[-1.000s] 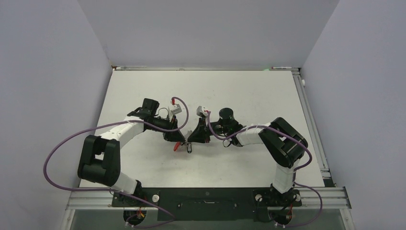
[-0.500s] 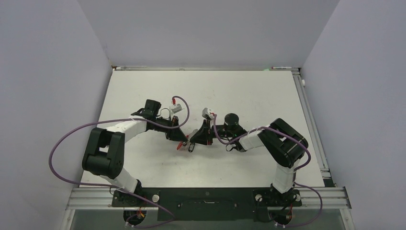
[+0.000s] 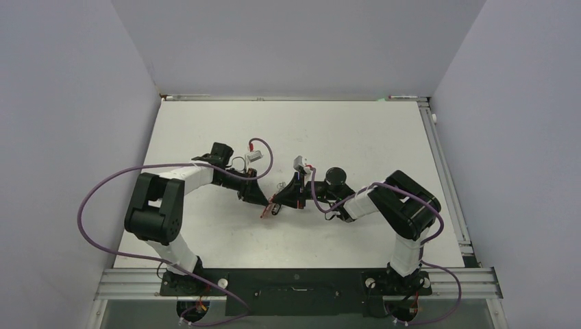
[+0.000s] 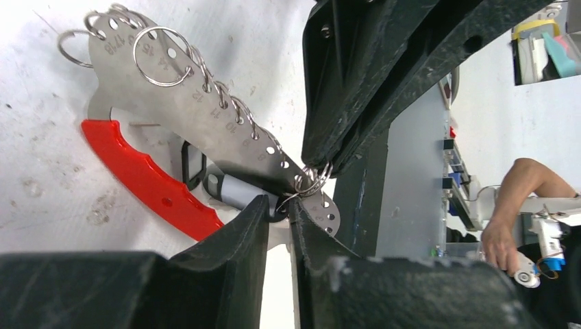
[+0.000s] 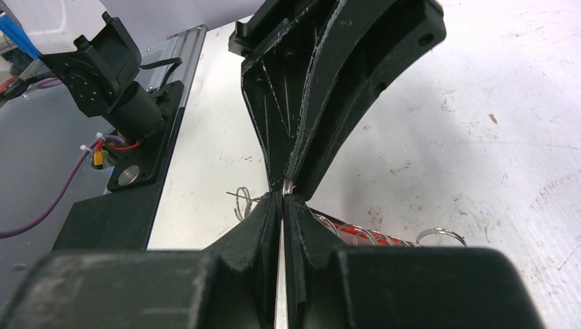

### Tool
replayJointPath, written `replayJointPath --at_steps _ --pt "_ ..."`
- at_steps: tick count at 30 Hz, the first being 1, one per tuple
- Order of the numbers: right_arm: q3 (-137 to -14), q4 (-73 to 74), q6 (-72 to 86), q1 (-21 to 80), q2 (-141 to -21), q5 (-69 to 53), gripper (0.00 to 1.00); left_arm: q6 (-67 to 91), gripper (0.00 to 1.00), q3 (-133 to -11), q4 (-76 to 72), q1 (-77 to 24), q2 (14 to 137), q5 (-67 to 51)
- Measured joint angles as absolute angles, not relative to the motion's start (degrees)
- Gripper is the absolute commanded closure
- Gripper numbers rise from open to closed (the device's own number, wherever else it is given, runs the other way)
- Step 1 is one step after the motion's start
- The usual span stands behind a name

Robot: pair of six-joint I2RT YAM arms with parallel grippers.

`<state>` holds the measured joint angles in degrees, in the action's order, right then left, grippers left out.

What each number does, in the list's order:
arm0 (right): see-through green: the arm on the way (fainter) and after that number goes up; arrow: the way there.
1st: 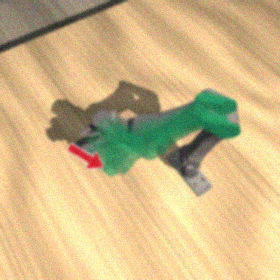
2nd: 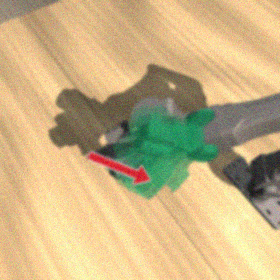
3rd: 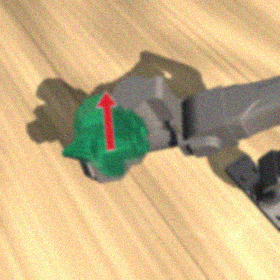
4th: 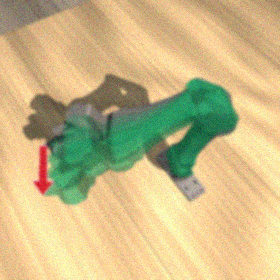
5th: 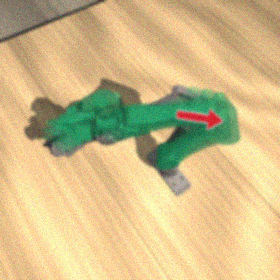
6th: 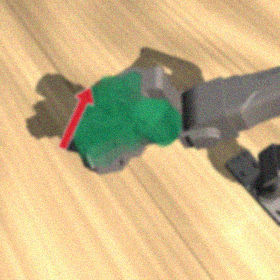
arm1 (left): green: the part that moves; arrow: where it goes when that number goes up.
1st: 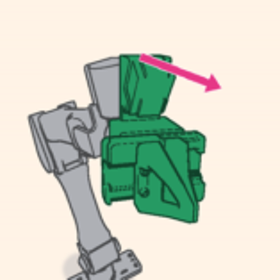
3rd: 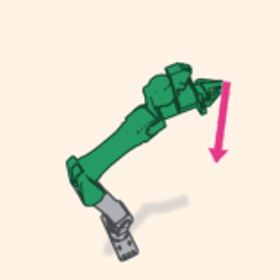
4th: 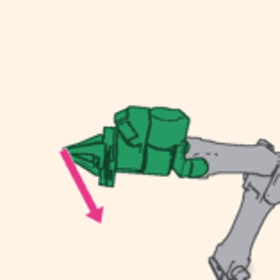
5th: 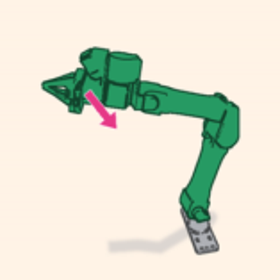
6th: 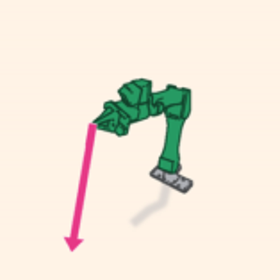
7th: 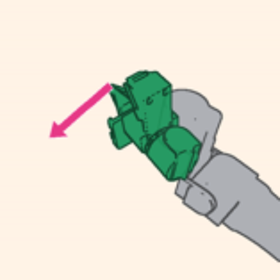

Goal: Remove the keys from the keyring

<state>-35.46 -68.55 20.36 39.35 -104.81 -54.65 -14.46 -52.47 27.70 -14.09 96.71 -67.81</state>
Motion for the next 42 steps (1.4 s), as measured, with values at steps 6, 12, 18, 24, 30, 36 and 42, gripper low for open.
replayJointPath --at_steps 6,12,18,24,30,36,42 --pt "-35.3 -69.7 20.2 39.4 -104.8 -54.5 0.95 -16.0 0.83 -52.9 31.7 -14.1 98.6 -68.1" --pt "-35.3 -70.0 20.2 39.4 -104.8 -54.5 0.95 -16.6 0.78 -53.4 31.9 -13.5 99.2 -68.8" --pt "-35.3 -70.2 19.9 39.3 -104.8 -54.9 0.95 -16.9 0.66 -52.9 29.9 -8.5 93.9 -69.0" --pt "-35.4 -70.3 20.0 39.3 -104.8 -56.0 0.95 -9.2 0.63 -46.2 12.3 -7.5 83.0 -68.8" --pt "-35.4 -70.5 20.3 39.3 -104.8 -56.5 0.95 5.8 0.64 -34.3 -13.2 -9.8 81.1 -68.0" --pt "-35.4 -71.5 21.0 39.3 -104.9 -56.5 0.95 16.7 0.67 -29.4 -32.8 -11.9 84.3 -68.3" --pt "-35.4 -71.9 21.8 38.9 -104.9 -57.0 0.95 21.3 0.75 -27.4 -42.1 -12.7 86.2 -69.4"
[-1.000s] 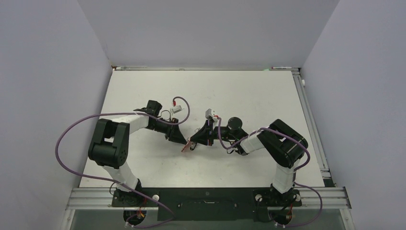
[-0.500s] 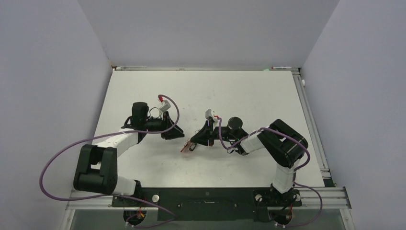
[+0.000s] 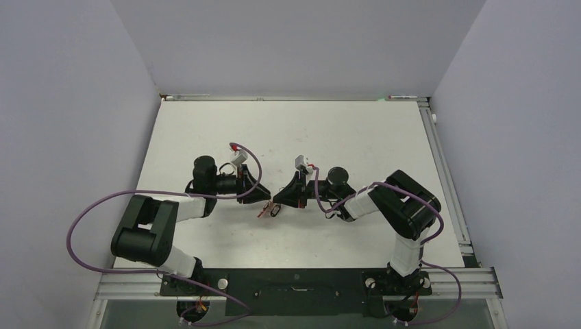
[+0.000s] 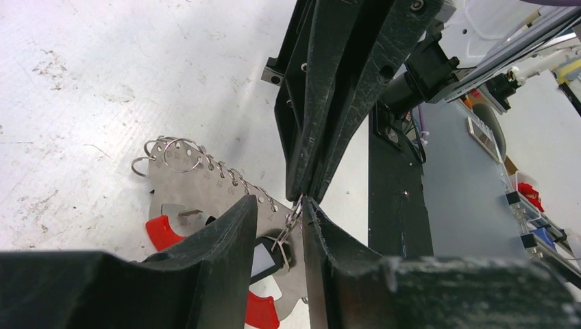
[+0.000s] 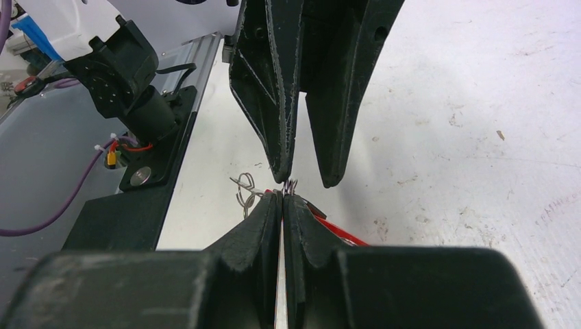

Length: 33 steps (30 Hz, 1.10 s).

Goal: Remove the keys from the keyring

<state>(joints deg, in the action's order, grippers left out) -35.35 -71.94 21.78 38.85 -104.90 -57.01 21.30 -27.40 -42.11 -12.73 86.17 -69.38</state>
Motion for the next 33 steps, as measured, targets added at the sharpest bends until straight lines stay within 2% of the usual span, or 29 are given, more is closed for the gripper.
replayJointPath --at_steps 18,22,25,33 --pt "-35.4 -73.6 23.3 37.9 -104.9 -57.5 0.95 26.6 0.77 -25.3 -51.0 -14.0 89.0 -71.4" --pt "-35.4 -73.7 23.5 37.9 -105.3 -57.8 0.95 30.0 0.93 -25.3 -56.0 -15.2 90.6 -71.5" --pt "-35.4 -74.0 23.7 37.5 -105.5 -57.8 0.95 33.1 1.00 -25.2 -59.7 -15.2 92.3 -71.7" --pt "-35.4 -74.6 24.3 37.2 -105.5 -57.7 0.94 41.6 1.00 -23.8 -71.0 -14.1 95.6 -72.4"
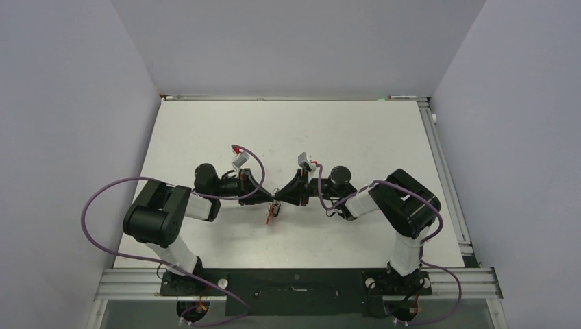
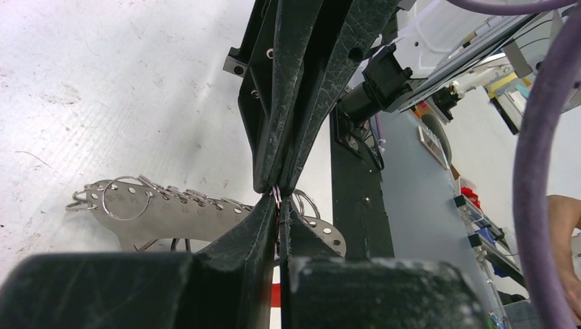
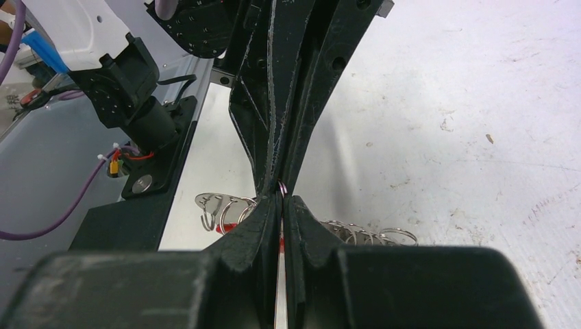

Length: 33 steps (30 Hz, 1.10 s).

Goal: Remove the keys from the keyring

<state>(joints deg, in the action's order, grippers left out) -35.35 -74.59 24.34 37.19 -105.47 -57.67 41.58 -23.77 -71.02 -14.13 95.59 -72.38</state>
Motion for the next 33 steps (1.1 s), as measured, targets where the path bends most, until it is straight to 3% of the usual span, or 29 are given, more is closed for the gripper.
replayJointPath --at_steps 4,9,13,23,26,28,29,33 --pt "-35.7 -74.6 24.5 37.1 -105.5 -57.9 0.65 44.2 1.00 -23.8 -72.9 -13.8 96.0 -72.3" --pt "-36.2 -70.1 21.2 36.5 -105.1 -58.2 0.47 39.1 1.00 -24.4 -61.2 -13.0 92.5 -70.7" --pt "-36.4 -62.5 17.6 35.4 -103.5 -59.2 0.41 20.8 1.00 -31.6 -32.2 -14.5 85.1 -65.5" --pt "-44.7 -37.3 6.1 28.2 -96.5 -62.3 0.32 -18.5 1.00 -50.3 20.7 -20.5 82.3 -49.0" --pt "-49.9 -26.0 -0.6 26.5 -95.0 -60.4 0.26 -25.9 1.00 -54.5 32.6 -23.4 82.3 -42.5" --pt "-51.0 -21.4 -3.0 25.3 -93.3 -59.2 0.09 -29.1 1.00 -57.3 38.7 -25.3 82.5 -37.7" --pt "-51.0 -20.3 -3.2 24.9 -92.7 -58.9 0.05 -30.0 1.00 -58.6 41.1 -26.1 82.8 -35.4" --pt "-50.3 -19.8 -1.0 20.8 -90.6 -58.2 0.10 -29.3 1.00 -63.5 46.7 -28.0 84.4 -29.6"
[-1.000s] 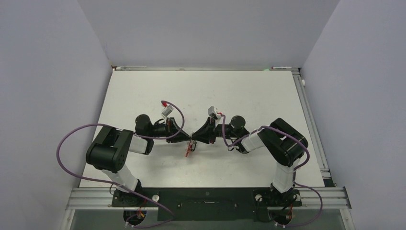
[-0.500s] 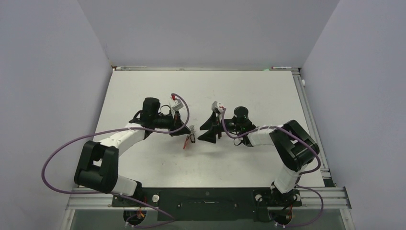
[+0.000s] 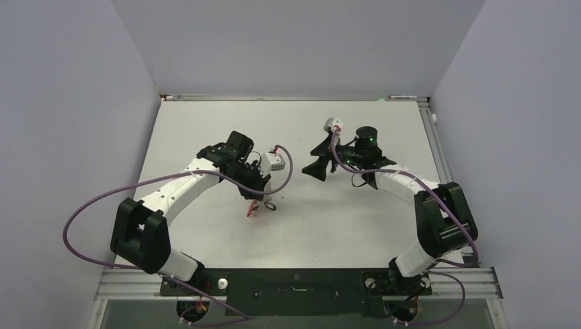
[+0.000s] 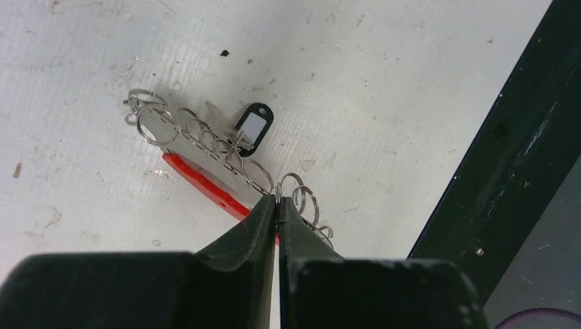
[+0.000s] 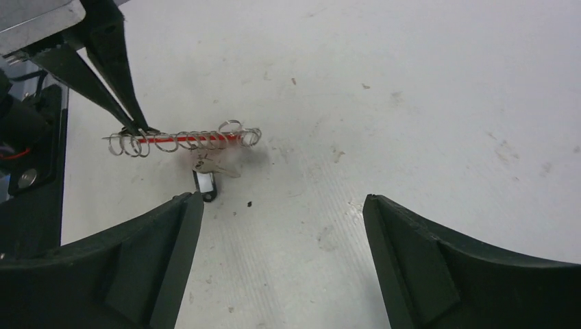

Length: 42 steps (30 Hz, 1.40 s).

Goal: Remove the keys from the keyring

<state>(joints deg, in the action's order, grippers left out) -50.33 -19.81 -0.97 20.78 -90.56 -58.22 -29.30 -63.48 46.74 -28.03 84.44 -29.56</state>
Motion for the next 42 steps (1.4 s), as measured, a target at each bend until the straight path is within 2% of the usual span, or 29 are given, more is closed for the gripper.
replayJointPath --at_steps 8,14,20,25,29,33,36,39,42 --pt "-48.6 -26.6 9.8 11.6 -89.4 -55.2 0.10 -7.1 1.00 -65.5 41.8 -30.0 85.1 -22.1" --pt "-57.5 -19.0 2.8 12.4 -89.3 -44.8 0.10 12.2 1.00 -65.2 37.0 -30.3 84.7 -13.3" --pt "-61.1 -16.2 -2.6 13.8 -88.8 -37.0 0.10 27.2 1.00 -65.2 36.7 -29.8 84.7 -7.4" --pt "-72.1 -10.6 -3.9 11.3 -96.2 -46.2 0.10 37.0 1.00 -65.2 36.7 -24.4 84.7 -8.3" --pt "-71.2 -7.9 -4.8 10.3 -98.9 -50.7 0.10 43.1 1.00 -64.1 36.2 -19.3 84.7 -10.3" --pt "-67.2 -2.8 -11.3 20.1 -96.6 -42.8 0.09 48.3 1.00 -61.5 36.2 -17.4 84.7 -12.2" --pt "-64.5 -2.0 -15.9 33.1 -94.0 -35.4 0.00 51.8 1.00 -60.0 36.1 -16.1 84.6 -14.3" --pt "-62.9 -2.5 -18.0 42.7 -92.7 -31.7 0.12 55.0 1.00 -58.3 35.4 -14.3 84.3 -16.4" --pt "-62.7 -3.5 -18.3 46.4 -93.2 -29.0 0.17 57.8 1.00 -56.1 34.1 -13.0 84.1 -18.2"
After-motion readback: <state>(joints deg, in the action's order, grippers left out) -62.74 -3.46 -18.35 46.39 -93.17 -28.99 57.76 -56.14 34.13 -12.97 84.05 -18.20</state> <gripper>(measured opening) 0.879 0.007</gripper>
